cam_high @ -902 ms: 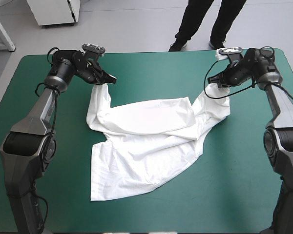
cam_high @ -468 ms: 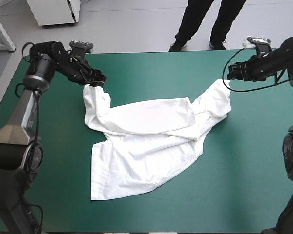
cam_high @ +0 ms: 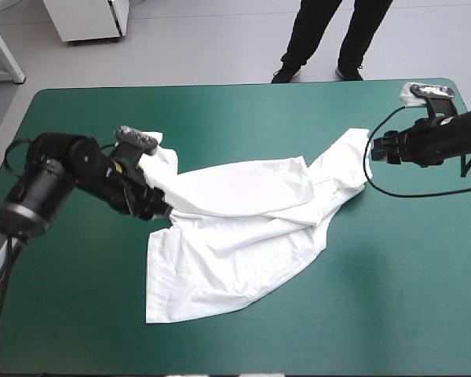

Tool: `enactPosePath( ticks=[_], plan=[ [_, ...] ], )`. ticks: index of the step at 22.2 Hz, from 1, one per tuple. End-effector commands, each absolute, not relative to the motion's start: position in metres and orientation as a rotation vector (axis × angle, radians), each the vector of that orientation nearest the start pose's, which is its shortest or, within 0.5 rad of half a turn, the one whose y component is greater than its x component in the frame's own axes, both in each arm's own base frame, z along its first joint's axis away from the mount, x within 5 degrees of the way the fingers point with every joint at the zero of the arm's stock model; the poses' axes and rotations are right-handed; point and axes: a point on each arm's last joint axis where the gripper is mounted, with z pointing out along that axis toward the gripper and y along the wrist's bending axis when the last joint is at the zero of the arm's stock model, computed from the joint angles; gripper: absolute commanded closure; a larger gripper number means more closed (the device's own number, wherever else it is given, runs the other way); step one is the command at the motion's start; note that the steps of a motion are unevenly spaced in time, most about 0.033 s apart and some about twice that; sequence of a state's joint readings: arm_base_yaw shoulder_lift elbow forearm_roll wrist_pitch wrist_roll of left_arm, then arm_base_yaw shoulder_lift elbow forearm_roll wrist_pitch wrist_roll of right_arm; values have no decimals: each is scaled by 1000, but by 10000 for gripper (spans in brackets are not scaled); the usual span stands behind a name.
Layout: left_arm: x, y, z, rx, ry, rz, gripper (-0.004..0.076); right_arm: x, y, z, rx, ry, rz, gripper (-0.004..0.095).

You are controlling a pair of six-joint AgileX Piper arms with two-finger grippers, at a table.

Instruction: Fold the cloth

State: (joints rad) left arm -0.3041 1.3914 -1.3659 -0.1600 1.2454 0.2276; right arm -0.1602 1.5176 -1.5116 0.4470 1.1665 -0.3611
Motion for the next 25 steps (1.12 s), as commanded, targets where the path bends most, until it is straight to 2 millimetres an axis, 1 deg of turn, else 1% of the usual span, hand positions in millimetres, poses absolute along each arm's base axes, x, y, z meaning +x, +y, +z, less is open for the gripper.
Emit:
enactPosePath(
  ticks=[1,2,3,4,5,6,7,9,11,17,21,23,25],
  plan=[
    [218,-87,354,699,2721,-228,261,287,-7,400,-171,2415,370,304],
    [207,-82,340,706,2763,-216,261,277,-2,394,-193,2443,302,304],
    [203,-81,333,711,2786,-211,261,273,1,391,-215,2457,262,304],
    [199,-78,323,718,2808,-191,261,267,8,382,-259,2487,188,304],
    [199,-78,319,716,2805,-183,261,265,12,378,-276,2501,159,304],
    [200,-78,311,719,2798,-181,261,261,20,367,-326,2530,124,304],
    [201,-78,309,720,2783,-180,261,259,25,364,-349,2540,109,304],
    [210,-80,300,728,2763,-163,261,256,36,356,-399,2558,79,304],
    [221,-82,289,742,2777,-129,261,256,38,356,-406,2554,70,304],
    [259,-94,246,773,2819,-107,262,257,34,356,-393,2554,9,305],
    [267,-96,230,789,2855,-106,262,258,33,356,-379,2551,-16,313],
    [270,-98,224,782,2861,-114,262,260,33,355,-379,2553,-16,336],
    [273,-102,220,778,2859,-160,262,262,33,352,-381,2564,-16,357]
  ],
)
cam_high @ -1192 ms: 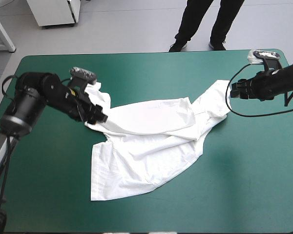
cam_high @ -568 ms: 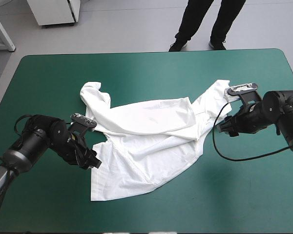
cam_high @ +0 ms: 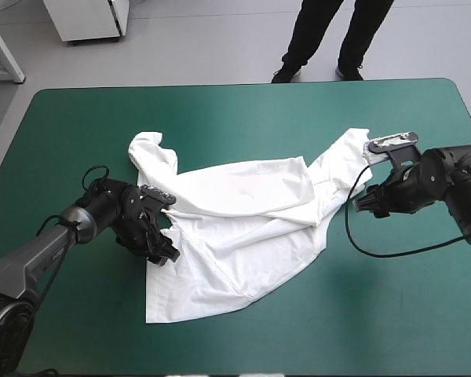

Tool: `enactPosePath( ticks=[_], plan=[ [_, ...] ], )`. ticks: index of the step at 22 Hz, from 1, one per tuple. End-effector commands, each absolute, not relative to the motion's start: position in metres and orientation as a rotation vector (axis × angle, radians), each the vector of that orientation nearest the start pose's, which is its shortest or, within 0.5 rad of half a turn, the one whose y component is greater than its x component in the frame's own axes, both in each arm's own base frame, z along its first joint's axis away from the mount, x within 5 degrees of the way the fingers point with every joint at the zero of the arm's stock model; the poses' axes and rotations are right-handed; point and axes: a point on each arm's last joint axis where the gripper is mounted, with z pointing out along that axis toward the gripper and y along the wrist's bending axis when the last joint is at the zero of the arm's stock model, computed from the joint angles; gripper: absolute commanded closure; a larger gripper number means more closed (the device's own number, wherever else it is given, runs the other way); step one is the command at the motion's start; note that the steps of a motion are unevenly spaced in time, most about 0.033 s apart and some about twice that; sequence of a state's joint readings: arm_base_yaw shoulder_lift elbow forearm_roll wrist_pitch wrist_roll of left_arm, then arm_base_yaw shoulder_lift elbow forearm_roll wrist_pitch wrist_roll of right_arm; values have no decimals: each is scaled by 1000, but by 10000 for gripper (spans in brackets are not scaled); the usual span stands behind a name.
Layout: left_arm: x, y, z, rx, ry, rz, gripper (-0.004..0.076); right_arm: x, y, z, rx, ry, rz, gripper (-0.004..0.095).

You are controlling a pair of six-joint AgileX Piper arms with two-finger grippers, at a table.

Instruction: Fold the cloth

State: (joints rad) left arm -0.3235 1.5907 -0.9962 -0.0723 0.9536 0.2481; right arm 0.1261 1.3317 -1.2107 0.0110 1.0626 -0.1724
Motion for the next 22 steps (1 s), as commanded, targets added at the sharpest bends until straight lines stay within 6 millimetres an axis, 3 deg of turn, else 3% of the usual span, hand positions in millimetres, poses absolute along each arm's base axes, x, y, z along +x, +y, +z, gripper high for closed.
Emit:
enactPosePath(
  ticks=[1,4,9,10,16,20,22],
  plan=[
    [274,-104,217,772,2855,-187,268,265,34,349,-383,2574,-16,358],
    [276,-108,211,773,2860,-239,357,269,34,345,-383,2579,-16,358],
    [279,-113,199,802,2887,-308,692,281,34,332,-395,2614,-35,358],
    [279,-114,198,819,2885,-310,726,284,34,329,-398,2616,-41,358],
    [277,-114,196,845,2909,-320,746,314,34,316,-402,2629,-112,359],
    [275,-115,196,836,2927,-360,746,348,37,308,-392,2642,-101,358],
    [275,-116,196,841,2927,-364,746,368,29,303,-292,2667,-19,358]
  ],
)
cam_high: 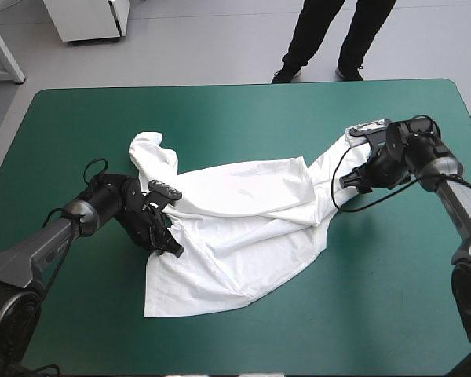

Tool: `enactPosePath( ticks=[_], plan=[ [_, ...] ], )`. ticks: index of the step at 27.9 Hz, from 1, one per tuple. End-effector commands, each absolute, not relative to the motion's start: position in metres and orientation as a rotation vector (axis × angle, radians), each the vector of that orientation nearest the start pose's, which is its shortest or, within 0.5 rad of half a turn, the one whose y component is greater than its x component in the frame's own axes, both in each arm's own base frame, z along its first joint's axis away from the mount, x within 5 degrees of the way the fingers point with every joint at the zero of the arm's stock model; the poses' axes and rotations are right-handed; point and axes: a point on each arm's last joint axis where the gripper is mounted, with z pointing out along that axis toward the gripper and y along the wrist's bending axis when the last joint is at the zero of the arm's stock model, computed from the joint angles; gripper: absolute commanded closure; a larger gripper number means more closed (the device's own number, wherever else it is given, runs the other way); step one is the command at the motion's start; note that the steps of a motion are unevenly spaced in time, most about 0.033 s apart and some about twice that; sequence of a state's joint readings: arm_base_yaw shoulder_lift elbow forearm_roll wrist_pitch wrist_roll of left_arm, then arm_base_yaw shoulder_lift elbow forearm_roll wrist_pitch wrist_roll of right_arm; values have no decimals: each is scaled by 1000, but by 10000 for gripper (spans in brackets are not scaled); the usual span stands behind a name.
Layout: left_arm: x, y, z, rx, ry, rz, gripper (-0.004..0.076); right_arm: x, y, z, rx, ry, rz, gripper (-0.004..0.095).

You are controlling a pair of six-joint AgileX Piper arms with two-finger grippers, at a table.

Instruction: Fold the cloth

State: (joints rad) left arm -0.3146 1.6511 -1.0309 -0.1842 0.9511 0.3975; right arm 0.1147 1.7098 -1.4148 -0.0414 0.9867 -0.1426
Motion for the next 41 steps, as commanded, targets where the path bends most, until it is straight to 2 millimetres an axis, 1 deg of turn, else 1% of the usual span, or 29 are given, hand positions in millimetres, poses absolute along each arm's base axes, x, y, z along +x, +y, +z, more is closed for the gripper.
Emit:
enactPosePath(
  ticks=[1,2,5,9,11,14,17,18,19,21,22,24,25,27,29,31,33,35,38,41],
  plan=[
    [275,-116,196,841,2927,-364,746,371,26,300,-257,2677,21,358],
    [275,-116,196,841,2927,-364,746,375,20,296,-237,2689,63,359],
    [275,-116,196,841,2927,-364,746,380,13,286,-208,2711,113,368],
    [275,-115,196,841,2922,-359,746,390,20,268,-234,2724,225,371],
    [275,-115,196,841,2922,-359,746,395,23,255,-236,2750,272,371],
    [275,-115,196,843,2926,-360,746,401,24,235,-224,2797,297,372],
    [275,-115,196,844,2928,-361,746,407,24,224,-220,2820,303,381],
    [275,-115,196,845,2930,-362,746,408,24,221,-212,2823,304,401],
    [274,-115,196,846,2931,-362,746,410,24,220,-208,2821,310,441],
    [274,-115,196,847,2934,-363,746,412,26,219,-214,2815,335,544],
    [274,-115,196,847,2934,-363,746,413,27,221,-224,2803,349,625],
    [274,-115,196,845,2934,-366,746,415,29,223,-250,2787,362,738],
    [274,-115,196,845,2934,-366,746,415,30,225,-257,2779,372,824],
    [275,-115,196,843,2930,-364,746,416,30,225,-270,2771,377,925],
    [276,-116,197,840,2919,-359,746,414,31,226,-270,2782,392,920],
    [279,-117,202,844,2905,-359,746,411,31,227,-284,2805,400,920],
    [282,-118,214,851,2875,-359,746,408,30,232,-319,2833,381,918],
    [284,-118,231,863,2828,-342,746,404,28,242,-343,2838,349,918],
    [284,-114,261,874,2768,-282,746,395,25,269,-372,2789,279,918],
    [279,-109,288,895,2739,-215,746,380,23,299,-393,2740,233,918]
  ],
)
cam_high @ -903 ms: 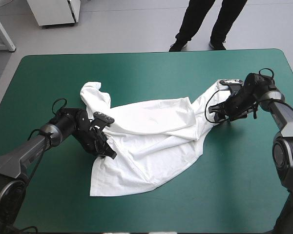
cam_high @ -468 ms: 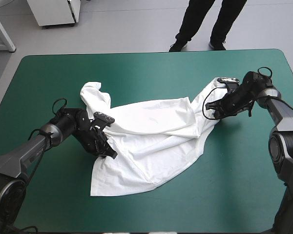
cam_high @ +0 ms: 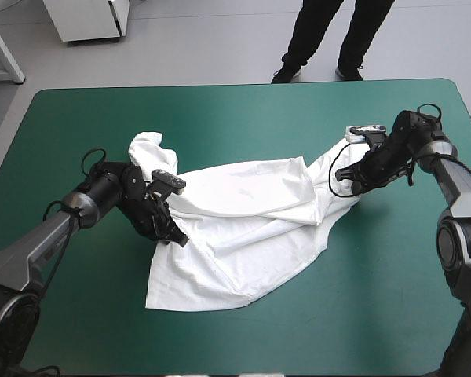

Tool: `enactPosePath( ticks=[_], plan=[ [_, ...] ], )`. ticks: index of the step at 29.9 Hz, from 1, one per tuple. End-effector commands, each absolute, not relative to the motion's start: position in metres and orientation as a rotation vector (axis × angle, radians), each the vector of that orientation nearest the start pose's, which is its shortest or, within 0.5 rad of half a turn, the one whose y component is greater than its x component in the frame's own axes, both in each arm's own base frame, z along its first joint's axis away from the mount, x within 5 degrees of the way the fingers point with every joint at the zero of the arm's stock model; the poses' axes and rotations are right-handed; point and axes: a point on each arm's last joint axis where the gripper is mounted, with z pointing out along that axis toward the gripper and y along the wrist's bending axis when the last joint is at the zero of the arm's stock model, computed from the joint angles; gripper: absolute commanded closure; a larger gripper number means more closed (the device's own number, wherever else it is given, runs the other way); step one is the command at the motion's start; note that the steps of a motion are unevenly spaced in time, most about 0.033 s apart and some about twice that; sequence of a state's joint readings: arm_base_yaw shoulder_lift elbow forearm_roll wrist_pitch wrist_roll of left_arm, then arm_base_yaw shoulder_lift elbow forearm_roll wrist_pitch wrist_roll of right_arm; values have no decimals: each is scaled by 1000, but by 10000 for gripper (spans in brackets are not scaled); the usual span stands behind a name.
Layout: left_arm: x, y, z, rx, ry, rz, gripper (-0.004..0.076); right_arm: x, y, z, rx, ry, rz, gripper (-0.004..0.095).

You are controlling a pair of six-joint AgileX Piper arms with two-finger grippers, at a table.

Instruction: Fold the cloth

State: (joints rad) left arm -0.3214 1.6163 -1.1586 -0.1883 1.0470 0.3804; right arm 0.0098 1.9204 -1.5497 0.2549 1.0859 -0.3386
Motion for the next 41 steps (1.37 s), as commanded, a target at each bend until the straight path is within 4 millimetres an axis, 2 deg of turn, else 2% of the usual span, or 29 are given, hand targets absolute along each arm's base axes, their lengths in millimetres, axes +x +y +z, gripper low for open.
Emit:
enactPosePath(
  ticks=[1,6,11,16,23,27,35,41],
  plan=[
    [276,-106,297,891,2737,-195,746,374,22,310,-399,2727,221,918],
    [253,-97,342,880,2678,-171,746,333,28,367,-450,2617,109,916],
    [229,-89,381,818,2584,-177,746,291,38,407,-498,2534,-7,917],
    [189,-75,438,757,2362,-172,746,245,37,447,-458,2406,-34,921],
    [125,-53,522,659,2013,-171,746,163,20,513,-324,2129,-67,921],
    [92,-42,559,615,1851,-171,746,123,15,546,-274,1975,-36,921],
    [40,-32,604,594,1606,-257,746,66,12,577,-266,1785,37,920],
    [5,-31,626,622,1452,-359,746,24,12,603,-275,1608,112,917]
  ],
)
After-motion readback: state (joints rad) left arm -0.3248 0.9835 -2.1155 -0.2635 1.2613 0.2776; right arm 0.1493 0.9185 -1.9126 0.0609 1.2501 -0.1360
